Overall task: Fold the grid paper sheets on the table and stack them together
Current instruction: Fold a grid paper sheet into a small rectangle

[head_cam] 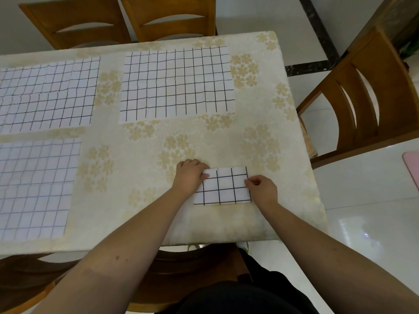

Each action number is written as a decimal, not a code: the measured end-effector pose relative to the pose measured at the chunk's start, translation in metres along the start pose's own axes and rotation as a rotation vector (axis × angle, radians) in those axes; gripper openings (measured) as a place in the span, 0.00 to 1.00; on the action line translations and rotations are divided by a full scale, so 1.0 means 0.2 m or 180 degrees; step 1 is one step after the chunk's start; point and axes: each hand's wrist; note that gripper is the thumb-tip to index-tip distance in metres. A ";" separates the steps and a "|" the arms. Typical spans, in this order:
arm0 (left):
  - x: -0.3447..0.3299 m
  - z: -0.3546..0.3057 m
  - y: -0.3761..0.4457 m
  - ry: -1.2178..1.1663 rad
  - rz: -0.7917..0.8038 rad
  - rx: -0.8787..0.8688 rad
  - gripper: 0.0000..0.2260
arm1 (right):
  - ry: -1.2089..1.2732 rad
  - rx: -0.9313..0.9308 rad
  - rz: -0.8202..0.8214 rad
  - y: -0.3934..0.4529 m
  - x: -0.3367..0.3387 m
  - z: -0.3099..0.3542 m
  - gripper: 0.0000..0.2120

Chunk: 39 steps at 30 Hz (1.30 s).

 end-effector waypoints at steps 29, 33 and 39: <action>-0.14 0.03 -0.08 -0.0617 -0.0851 -0.0169 0.11 | -0.2694 0.2311 0.0885 -0.03 -0.14 -0.16 0.33; -0.23 -0.03 -0.19 -0.0402 -0.1191 -0.0707 0.18 | -0.2637 0.2274 0.0878 -0.03 -0.16 -0.17 0.33; -0.41 -0.14 -0.32 0.0001 -0.0520 -0.0818 0.24 | -0.2659 0.2234 0.0876 -0.03 -0.16 -0.17 0.31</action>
Point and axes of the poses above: each hand's wrist, its own y-axis towards the middle knuckle, its own x-axis out of the back of the hand, z = x × y, and after that the axes turned 9 degrees about x, right-handed
